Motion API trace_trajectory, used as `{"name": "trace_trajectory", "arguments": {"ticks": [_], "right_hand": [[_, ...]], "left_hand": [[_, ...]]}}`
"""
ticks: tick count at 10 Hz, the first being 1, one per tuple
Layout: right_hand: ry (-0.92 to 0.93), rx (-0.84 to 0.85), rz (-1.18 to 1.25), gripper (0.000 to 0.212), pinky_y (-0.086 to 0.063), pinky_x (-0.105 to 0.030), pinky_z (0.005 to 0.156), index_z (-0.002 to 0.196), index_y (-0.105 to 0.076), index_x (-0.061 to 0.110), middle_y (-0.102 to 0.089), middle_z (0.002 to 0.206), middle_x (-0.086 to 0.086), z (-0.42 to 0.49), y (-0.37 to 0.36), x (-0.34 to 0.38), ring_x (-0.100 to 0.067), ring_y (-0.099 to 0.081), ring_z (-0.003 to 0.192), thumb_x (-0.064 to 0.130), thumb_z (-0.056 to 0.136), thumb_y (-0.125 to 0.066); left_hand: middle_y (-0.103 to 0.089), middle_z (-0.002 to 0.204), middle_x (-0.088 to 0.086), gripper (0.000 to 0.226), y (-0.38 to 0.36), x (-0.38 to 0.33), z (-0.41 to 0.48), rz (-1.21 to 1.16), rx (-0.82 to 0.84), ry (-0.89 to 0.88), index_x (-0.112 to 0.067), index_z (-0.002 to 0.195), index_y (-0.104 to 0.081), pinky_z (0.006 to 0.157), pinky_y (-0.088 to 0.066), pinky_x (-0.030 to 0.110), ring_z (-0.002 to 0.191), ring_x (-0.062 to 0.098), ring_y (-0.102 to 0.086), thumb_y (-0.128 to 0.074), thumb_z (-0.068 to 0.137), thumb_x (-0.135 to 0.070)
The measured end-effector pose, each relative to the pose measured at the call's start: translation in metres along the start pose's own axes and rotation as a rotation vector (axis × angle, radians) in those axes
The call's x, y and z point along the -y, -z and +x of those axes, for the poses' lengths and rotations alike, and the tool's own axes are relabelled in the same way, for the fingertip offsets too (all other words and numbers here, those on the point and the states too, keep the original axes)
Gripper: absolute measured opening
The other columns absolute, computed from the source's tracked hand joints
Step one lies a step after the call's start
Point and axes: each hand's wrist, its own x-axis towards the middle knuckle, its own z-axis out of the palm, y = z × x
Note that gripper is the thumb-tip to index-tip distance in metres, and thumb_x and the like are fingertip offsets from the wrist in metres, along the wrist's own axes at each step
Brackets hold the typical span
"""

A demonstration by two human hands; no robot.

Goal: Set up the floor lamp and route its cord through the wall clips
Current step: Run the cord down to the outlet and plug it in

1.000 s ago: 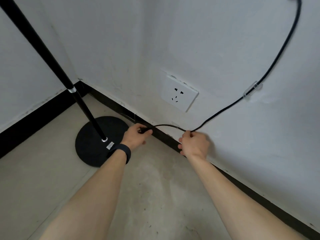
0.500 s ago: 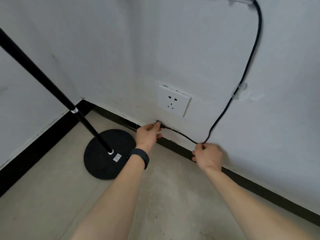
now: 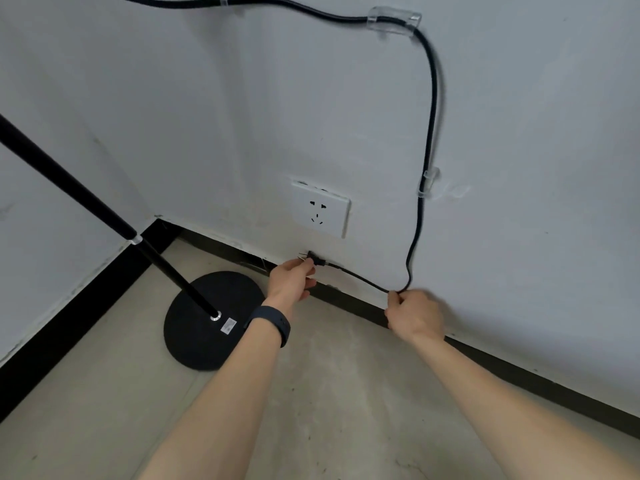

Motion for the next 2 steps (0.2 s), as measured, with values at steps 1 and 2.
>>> {"name": "trace_trajectory", "arguments": {"ticks": [1,2], "right_hand": [[0.096,0.106,-0.168,0.051,-0.051,-0.034,0.093,0.127,-0.069,0.016,-0.071,0.127,-0.01,0.001,0.011,-0.002,-0.032,-0.064,0.12,0.052,0.096,-0.05],[0.115,0.189,-0.291,0.056,-0.048,-0.033,0.099,0.136,-0.059,0.011,-0.063,0.14,-0.01,-0.004,0.026,-0.002,-0.031,-0.057,0.129,0.05,0.096,-0.053]], "left_hand": [[-0.068,0.11,0.006,0.033,-0.001,-0.001,-0.001,-0.002,0.012,-0.01,-0.016,0.126,-0.056,0.07,-0.053,0.029,0.083,0.018,-0.066,-0.062,0.095,-0.023],[-0.066,0.111,0.007,0.038,-0.002,-0.003,-0.003,0.12,-0.005,-0.046,-0.018,0.13,-0.053,0.076,-0.055,0.033,0.091,0.021,-0.067,-0.063,0.094,-0.023]]}}
